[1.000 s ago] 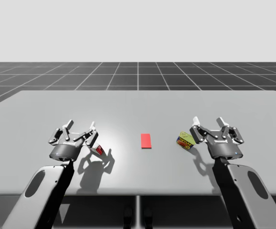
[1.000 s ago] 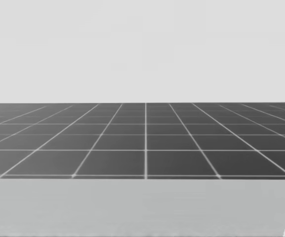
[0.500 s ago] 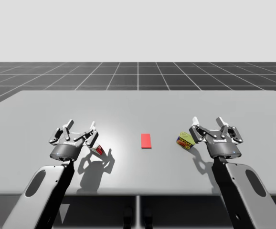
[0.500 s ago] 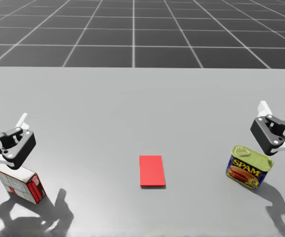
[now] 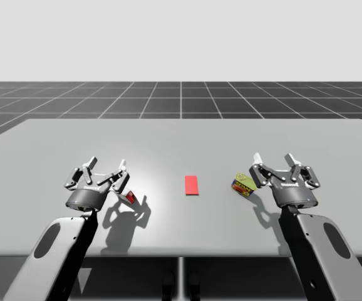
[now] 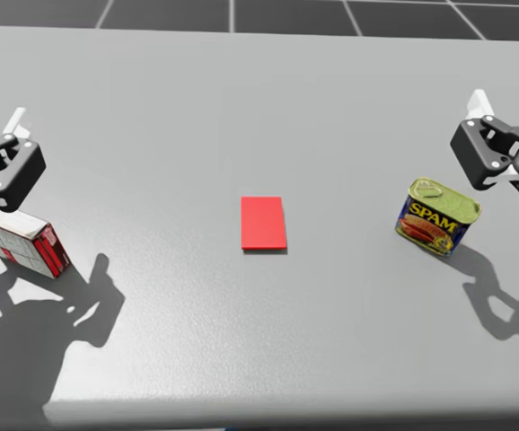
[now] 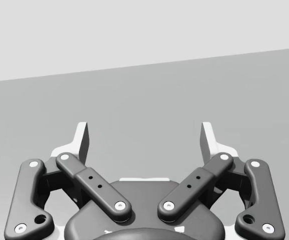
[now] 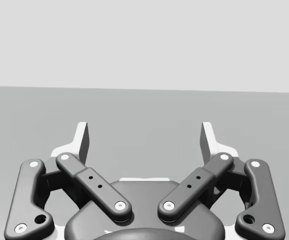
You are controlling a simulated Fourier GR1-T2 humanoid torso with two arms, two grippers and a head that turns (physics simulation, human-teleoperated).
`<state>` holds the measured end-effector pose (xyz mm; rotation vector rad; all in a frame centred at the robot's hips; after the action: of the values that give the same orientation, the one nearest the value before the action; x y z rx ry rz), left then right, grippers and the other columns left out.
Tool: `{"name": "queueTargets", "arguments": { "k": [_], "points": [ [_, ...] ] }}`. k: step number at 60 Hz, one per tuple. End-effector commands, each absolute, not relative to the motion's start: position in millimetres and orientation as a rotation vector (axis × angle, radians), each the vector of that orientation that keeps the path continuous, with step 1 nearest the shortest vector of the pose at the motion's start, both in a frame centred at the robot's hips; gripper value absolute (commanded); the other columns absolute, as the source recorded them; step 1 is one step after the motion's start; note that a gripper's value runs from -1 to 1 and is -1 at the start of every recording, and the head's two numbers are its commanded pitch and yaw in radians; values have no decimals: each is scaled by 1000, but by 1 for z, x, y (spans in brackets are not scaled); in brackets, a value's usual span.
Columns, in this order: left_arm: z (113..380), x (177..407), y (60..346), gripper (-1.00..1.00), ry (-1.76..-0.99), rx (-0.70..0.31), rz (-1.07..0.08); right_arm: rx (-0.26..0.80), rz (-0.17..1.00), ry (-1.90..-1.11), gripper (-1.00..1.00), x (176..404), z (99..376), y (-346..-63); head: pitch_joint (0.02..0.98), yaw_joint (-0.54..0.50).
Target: Look at the card. If it is red, pick the object on the left. If it is green, pick the object on the right.
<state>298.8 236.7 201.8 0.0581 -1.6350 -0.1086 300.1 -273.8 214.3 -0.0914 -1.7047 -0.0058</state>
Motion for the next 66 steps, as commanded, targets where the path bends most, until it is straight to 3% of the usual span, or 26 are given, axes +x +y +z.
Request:
{"name": "queueTargets", "arguments": {
  "k": [1,16,42,54,66],
  "points": [
    [202,298,236,-1000,-1635,59,-109,-92,-7,-1706,-1000,300,215,-274,823,-59],
    [202,298,236,-1000,-1634,63,-106,-91,-2,-1705,-1000,299,214,-275,825,44],
    [201,298,236,-1000,-1634,68,-103,-86,-1,-1698,-1000,299,213,-272,846,365],
    [203,299,236,-1000,-1634,54,-97,-86,0,-1696,-1000,300,212,-272,847,402],
    [220,284,233,-1000,-1641,-28,-63,-88,-4,-1694,-1000,299,212,-272,840,384]
  ]
}}
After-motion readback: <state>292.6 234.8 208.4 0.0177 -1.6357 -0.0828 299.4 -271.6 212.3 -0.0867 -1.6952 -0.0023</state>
